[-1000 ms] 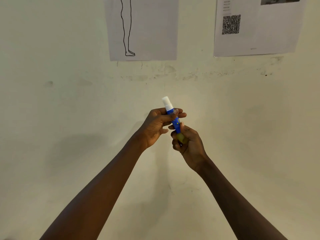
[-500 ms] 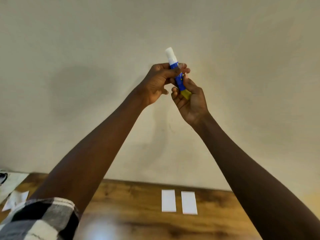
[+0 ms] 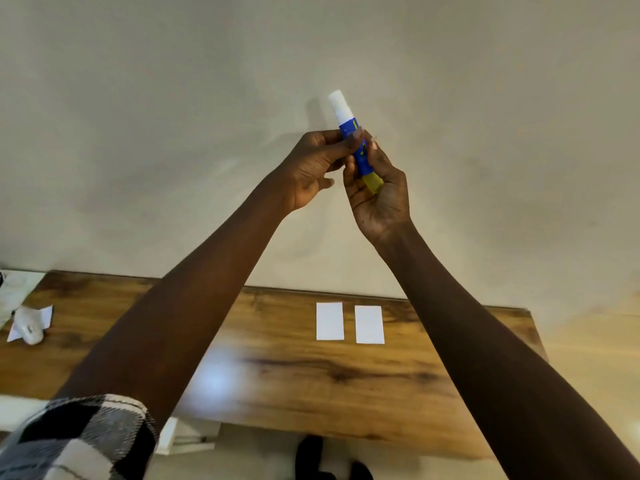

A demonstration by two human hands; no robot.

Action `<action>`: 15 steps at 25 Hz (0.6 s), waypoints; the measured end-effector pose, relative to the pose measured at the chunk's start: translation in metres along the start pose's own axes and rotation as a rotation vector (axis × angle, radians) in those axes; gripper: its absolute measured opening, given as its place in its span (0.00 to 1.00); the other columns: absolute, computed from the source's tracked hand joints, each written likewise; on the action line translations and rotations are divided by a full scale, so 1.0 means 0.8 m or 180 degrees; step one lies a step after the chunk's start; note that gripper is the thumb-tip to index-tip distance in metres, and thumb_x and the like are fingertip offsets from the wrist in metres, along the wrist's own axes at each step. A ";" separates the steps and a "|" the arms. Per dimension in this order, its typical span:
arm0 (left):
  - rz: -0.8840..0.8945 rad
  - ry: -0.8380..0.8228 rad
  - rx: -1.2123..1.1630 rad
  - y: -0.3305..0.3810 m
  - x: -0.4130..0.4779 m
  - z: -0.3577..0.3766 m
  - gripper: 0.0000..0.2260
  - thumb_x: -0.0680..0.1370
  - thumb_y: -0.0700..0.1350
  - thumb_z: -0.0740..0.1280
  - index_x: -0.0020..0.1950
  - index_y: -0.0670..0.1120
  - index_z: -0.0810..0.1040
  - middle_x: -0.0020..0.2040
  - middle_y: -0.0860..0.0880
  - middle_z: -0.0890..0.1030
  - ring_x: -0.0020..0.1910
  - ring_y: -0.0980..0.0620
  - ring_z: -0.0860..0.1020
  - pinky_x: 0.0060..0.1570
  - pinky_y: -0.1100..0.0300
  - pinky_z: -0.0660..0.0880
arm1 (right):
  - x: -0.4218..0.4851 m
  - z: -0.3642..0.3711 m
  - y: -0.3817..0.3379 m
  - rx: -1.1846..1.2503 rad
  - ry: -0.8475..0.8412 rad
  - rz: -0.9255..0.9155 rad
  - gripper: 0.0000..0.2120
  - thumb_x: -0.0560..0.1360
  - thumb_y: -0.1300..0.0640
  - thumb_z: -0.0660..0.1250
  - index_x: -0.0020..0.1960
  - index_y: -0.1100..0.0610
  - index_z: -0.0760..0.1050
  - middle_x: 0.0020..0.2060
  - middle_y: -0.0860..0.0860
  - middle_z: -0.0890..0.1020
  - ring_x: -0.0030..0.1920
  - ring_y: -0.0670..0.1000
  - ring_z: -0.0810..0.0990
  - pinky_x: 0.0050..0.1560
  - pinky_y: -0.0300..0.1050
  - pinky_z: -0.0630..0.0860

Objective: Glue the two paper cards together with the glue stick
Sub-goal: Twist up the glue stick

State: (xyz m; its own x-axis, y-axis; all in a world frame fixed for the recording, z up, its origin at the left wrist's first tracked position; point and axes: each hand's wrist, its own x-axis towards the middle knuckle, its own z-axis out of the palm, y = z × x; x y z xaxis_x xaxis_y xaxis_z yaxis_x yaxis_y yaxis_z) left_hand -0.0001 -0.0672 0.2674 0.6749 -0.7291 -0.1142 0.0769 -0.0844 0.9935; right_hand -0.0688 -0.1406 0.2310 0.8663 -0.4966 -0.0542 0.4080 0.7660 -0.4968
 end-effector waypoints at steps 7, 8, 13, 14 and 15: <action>-0.0596 0.0231 -0.0143 -0.137 0.015 -0.009 0.09 0.75 0.41 0.65 0.54 0.46 0.78 0.44 0.52 0.79 0.46 0.58 0.76 0.59 0.56 0.64 | 0.001 -0.122 0.060 -0.0210 0.0661 0.0339 0.08 0.75 0.65 0.60 0.49 0.59 0.76 0.44 0.56 0.79 0.33 0.47 0.81 0.36 0.35 0.80; -0.0695 0.0352 -0.0153 -0.159 0.018 -0.013 0.12 0.74 0.41 0.66 0.58 0.43 0.76 0.45 0.51 0.80 0.46 0.58 0.76 0.59 0.57 0.65 | 0.001 -0.140 0.069 -0.0287 0.0753 0.0366 0.08 0.75 0.66 0.60 0.49 0.59 0.76 0.44 0.57 0.79 0.33 0.47 0.81 0.36 0.35 0.80; -0.1069 0.0608 -0.0086 -0.277 0.032 -0.034 0.19 0.72 0.35 0.68 0.62 0.37 0.73 0.54 0.42 0.79 0.45 0.57 0.77 0.39 0.76 0.74 | 0.006 -0.230 0.114 -0.0649 0.1161 0.0487 0.09 0.74 0.66 0.60 0.50 0.58 0.77 0.46 0.58 0.79 0.31 0.47 0.80 0.34 0.35 0.79; -0.1146 0.0606 -0.0057 -0.300 0.036 -0.037 0.19 0.71 0.35 0.68 0.62 0.37 0.73 0.55 0.41 0.79 0.46 0.56 0.78 0.36 0.77 0.74 | 0.008 -0.247 0.123 -0.0679 0.1241 0.0513 0.09 0.74 0.66 0.60 0.49 0.58 0.77 0.46 0.58 0.79 0.31 0.47 0.80 0.34 0.35 0.79; -0.1216 0.0601 -0.0030 -0.324 0.040 -0.040 0.20 0.71 0.34 0.69 0.62 0.37 0.73 0.57 0.40 0.78 0.48 0.54 0.78 0.36 0.77 0.74 | 0.010 -0.264 0.133 -0.0706 0.1312 0.0532 0.09 0.73 0.66 0.61 0.49 0.58 0.77 0.46 0.58 0.79 0.31 0.47 0.80 0.34 0.35 0.79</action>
State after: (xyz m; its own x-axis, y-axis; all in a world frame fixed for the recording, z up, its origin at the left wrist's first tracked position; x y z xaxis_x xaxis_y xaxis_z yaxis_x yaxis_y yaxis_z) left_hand 0.0250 -0.0469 0.0064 0.7191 -0.5094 -0.4727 0.3536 -0.3174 0.8799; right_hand -0.0791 -0.1491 -0.0050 0.7103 -0.5288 -0.4647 0.1632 0.7658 -0.6220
